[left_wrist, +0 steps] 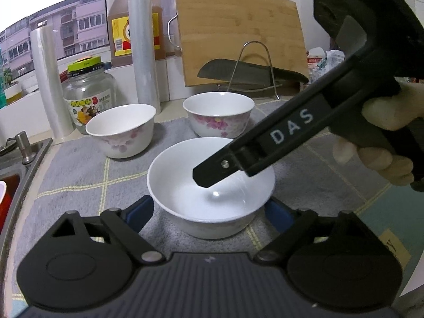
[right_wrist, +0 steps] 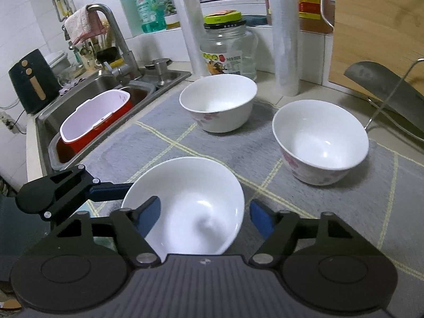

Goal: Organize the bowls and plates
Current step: 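Lift the white bowl off the mat with the right gripper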

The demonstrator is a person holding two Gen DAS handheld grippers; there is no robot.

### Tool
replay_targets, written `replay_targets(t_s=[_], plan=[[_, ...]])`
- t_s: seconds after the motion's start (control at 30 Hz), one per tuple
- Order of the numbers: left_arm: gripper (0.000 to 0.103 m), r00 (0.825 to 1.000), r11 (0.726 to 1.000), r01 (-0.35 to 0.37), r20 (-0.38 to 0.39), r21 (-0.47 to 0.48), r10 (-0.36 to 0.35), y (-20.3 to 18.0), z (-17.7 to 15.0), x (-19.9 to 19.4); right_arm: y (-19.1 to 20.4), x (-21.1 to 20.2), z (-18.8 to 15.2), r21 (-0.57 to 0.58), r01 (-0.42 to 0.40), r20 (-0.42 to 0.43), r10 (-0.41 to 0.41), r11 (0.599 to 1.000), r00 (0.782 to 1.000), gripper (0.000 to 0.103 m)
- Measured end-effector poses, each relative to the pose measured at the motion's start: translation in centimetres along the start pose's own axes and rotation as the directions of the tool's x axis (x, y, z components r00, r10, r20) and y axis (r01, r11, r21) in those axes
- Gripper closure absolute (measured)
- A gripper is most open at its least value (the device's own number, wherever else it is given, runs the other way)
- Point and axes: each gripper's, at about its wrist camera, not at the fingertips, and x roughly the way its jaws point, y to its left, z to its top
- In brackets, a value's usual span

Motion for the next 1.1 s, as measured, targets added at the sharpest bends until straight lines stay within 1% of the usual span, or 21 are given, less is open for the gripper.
replay_targets(t_s=[0.13,0.37,0.67,1.1], plan=[[0.013,1.0,1.0,0.005,0.003,0.003,-0.005,0.1,0.1,0.0,0.0,0.0,0.1,-0.004,-0.014,0.003,0.014,1.0,1.0,0.029],[0.013,1.0,1.0,0.013,0.004,0.002,-0.013,0.2,0.2,0.1,-0.1,0.3,0.4,-0.01,-0.012,0.003,0.012,1.0,1.0,0.032],[0.013,1.0,1.0,0.022,-0.012,0.017,-0.022,0.2,0.4,0.1,0.0,-0.2,0.3,-0.008,-0.008,0.0,0.008,1.0,1.0,0.033],[0.013,0.998,0.996,0.057,-0.017,0.068,-0.056,-1.4,2.0,-1.5,-0.1,-3.8,-1.1,0.024,0.002,0.03,-0.002,1.0,1.0,0.033]])
